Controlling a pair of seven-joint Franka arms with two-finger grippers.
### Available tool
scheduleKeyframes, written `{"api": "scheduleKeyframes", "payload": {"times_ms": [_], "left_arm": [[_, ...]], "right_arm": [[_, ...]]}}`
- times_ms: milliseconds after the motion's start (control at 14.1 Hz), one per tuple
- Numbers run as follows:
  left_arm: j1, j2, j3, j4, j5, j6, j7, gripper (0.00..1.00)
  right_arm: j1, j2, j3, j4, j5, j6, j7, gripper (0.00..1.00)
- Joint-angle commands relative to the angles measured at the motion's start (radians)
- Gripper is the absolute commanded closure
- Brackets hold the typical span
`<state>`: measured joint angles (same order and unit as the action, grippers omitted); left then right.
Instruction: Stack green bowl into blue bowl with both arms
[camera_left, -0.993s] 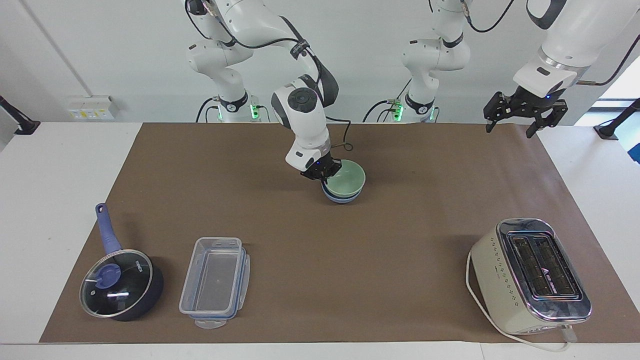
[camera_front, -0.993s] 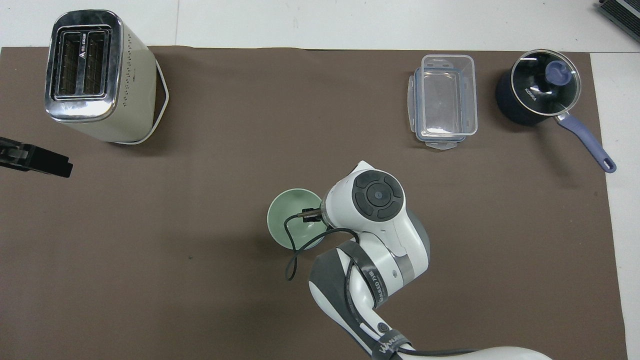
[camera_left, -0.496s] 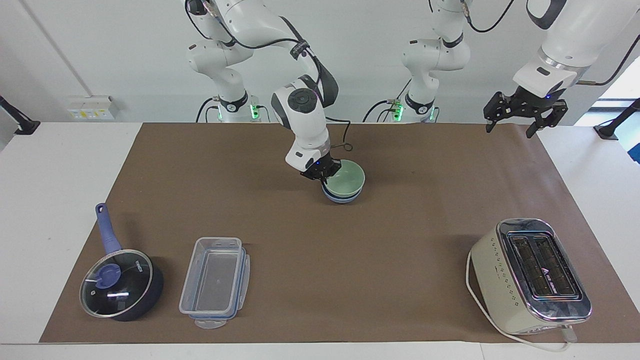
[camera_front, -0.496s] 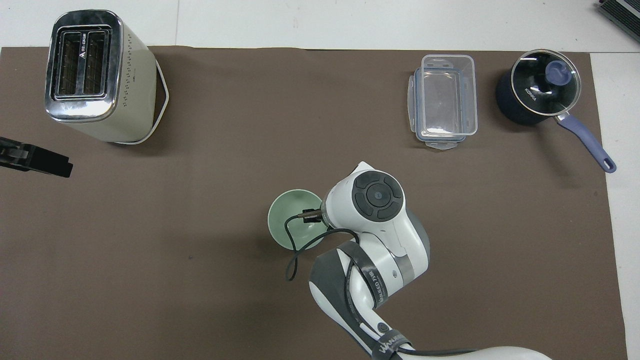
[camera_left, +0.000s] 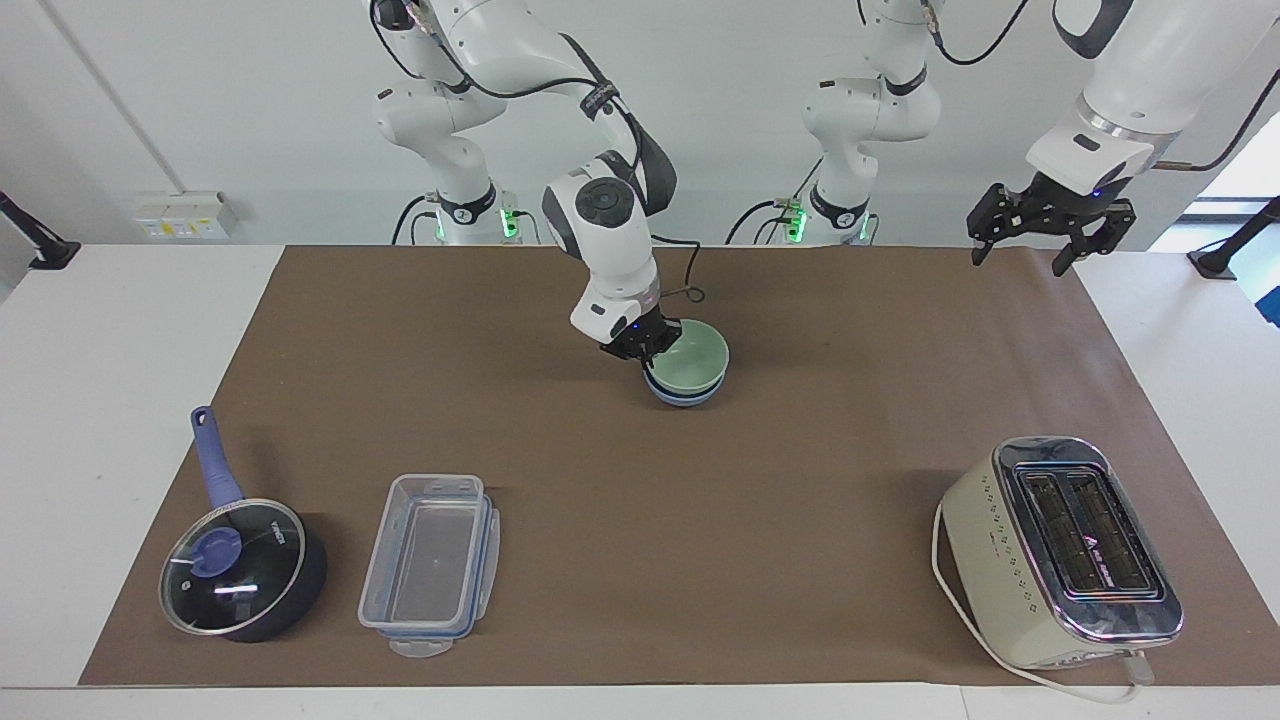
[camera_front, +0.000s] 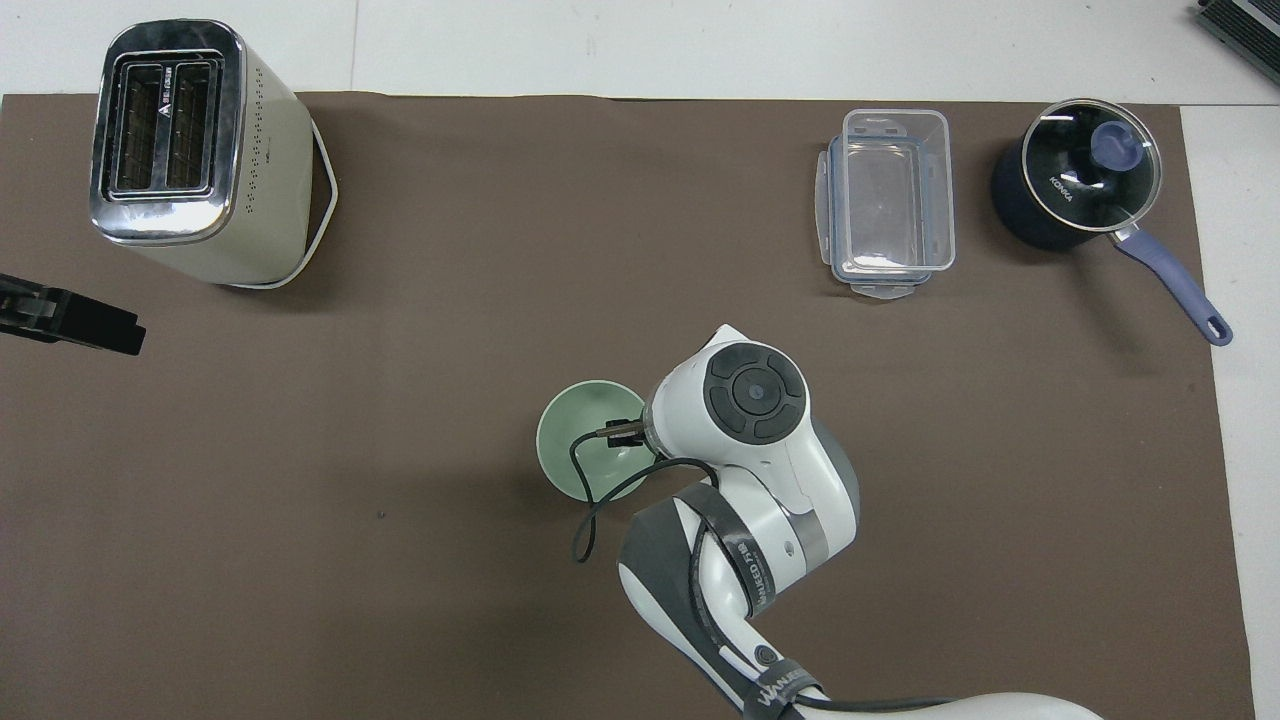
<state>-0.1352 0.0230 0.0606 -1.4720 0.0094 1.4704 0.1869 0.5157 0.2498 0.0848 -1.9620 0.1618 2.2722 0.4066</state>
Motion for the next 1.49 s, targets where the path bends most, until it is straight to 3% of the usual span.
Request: {"api": "scheduleKeyframes", "payload": {"times_ms": [0,567,638,709,780,1418], "left_arm": [[0.014,-0.023,-0.008,-0.022,0.004,-0.005,-0.007,0.00],[0.014,-0.021,-0.008,-0.022,0.004,-0.005,-0.007,0.00],[0.014,-0.021,-0.008,-0.022,0.004,-0.005,-0.007,0.00],[0.014,-0.023,-0.008,-0.022,0.004,-0.005,-0.007,0.00],[0.014,-0.021,-0.008,-0.022,0.004,-0.004,-0.007,0.00],[0.014,-0.023,-0.008,-0.022,0.004,-0.005,-0.007,0.00]], "right_arm": [[-0.003,-0.006,0.004,-0.009,-0.024,0.020,0.028,0.98],[0.000,-0.015,0.004,-0.008,-0.024,0.003,0.029,0.67],[0.000,-0.026,0.004,-0.008,-0.024,-0.006,0.029,0.59],[-0.005,-0.036,0.001,-0.005,-0.024,-0.022,0.029,0.39],[-0.014,-0.053,-0.003,-0.005,-0.025,-0.029,0.028,0.02],[-0.253,-0.224,-0.008,0.066,-0.149,-0.183,0.028,0.00]]}}
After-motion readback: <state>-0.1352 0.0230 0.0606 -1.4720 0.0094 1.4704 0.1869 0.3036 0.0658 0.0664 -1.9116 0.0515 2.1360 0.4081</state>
